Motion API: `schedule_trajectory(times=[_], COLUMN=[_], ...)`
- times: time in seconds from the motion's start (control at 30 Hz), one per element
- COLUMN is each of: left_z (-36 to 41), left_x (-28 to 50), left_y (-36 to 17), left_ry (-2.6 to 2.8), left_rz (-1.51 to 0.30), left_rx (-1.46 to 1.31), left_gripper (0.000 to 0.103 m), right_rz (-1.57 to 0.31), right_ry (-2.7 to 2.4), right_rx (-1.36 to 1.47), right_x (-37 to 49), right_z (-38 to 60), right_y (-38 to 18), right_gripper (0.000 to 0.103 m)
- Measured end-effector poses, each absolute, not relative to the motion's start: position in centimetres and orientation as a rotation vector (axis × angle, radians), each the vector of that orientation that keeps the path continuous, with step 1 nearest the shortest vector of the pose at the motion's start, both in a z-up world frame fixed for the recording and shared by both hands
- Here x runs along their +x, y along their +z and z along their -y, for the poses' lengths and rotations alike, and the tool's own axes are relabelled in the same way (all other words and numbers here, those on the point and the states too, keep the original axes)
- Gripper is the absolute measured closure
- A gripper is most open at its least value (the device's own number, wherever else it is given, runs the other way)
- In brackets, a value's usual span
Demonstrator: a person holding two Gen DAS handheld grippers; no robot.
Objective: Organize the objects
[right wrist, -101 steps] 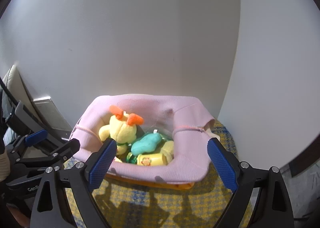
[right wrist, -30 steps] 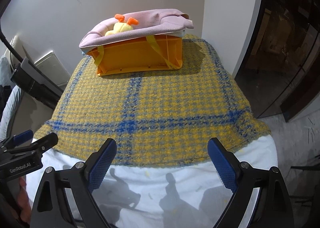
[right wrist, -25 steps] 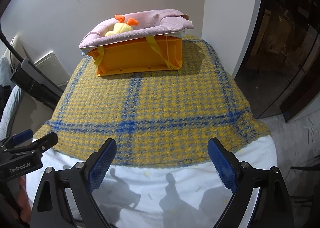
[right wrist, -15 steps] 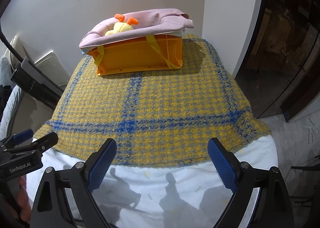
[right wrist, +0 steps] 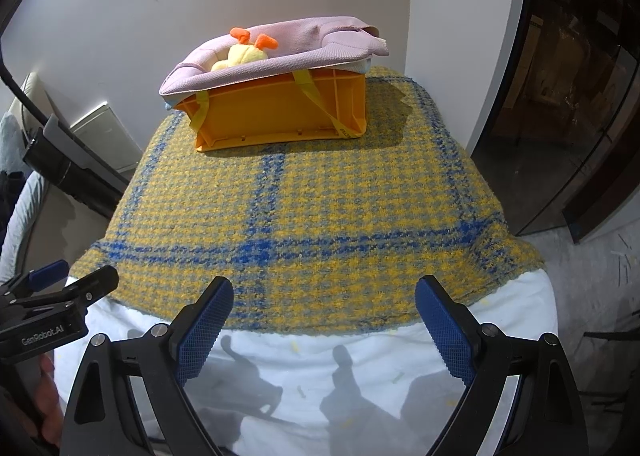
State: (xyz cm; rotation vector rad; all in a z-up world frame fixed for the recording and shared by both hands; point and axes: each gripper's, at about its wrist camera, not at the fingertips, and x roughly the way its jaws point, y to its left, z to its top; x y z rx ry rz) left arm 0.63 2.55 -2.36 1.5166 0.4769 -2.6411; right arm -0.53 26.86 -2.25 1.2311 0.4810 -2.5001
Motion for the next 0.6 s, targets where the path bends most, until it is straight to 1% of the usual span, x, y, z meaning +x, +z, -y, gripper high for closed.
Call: schedule_trajectory(times=[0.6], left_z=[-2.66], left_x=[0.82], left_y=[-1.98], left_ry=[-2.648], left_rz=[-0.459], left_rx=[1.490], left_gripper=[0.000], right_rz=[-0.475], right_ry=[-2.497], right_rx=[1.236], right_x=[-0.56], right_z=[-26.84], right_y=[-2.21], right_gripper=[0.011])
